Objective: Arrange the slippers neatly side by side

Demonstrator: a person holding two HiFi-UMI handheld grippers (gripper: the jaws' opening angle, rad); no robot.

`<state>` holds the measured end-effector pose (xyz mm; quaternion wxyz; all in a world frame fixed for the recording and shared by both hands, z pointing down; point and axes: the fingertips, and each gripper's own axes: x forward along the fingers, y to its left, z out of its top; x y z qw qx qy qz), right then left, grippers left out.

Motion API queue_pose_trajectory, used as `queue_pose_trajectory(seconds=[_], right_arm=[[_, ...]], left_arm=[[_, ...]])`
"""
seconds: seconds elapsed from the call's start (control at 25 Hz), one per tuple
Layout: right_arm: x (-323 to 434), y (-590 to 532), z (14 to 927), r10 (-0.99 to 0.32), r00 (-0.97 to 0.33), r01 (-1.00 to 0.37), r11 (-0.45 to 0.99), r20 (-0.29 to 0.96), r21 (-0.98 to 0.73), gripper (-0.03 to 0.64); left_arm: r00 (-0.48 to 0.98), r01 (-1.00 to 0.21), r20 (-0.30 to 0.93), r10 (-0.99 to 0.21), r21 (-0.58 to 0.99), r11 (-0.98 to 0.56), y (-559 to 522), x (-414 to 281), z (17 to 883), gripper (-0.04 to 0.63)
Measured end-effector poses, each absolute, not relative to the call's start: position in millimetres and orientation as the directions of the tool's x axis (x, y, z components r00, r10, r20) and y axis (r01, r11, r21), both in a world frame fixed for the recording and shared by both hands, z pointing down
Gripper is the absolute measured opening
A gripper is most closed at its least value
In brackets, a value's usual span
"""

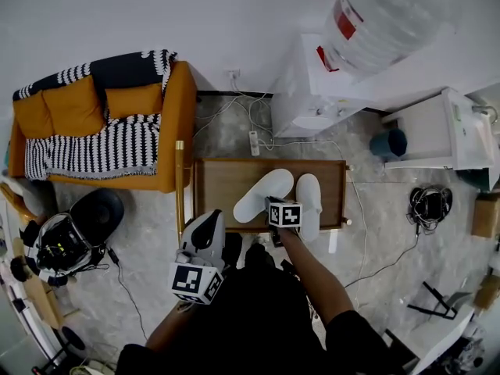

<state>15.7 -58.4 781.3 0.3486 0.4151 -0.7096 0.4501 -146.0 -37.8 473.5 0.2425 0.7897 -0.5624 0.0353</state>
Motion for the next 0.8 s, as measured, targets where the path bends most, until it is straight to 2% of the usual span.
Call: queue_pose_trajectory(seconds=[0.2,0.44,0.8], right_arm=[[32.9,-53.6,772.0,-0.228,-0.437,-0.855,0.407,0.87,-0.323,0.029],[45.1,-40.1,764.2,-0.142,-0.47,-0.724,0.626,0.871,-0.288,0.029],[63.3,-22.9,767.8,0.002,-0.489,-0.51,0.811,0.873,-0.287,0.028]], left_arm=[[0.362,-0.907,0.329,-0.872,0.342,-0.247,-33.3,-134.0,472.3,0.012],[0.366,-0.907,0.334,-0.868,0.336,-0.254,-21.1,-113.5,470.1,0.012],[0.349,-0.914,0.35,-0.869,0.33,-0.234,-4.1,-88.1,469.6,0.012]])
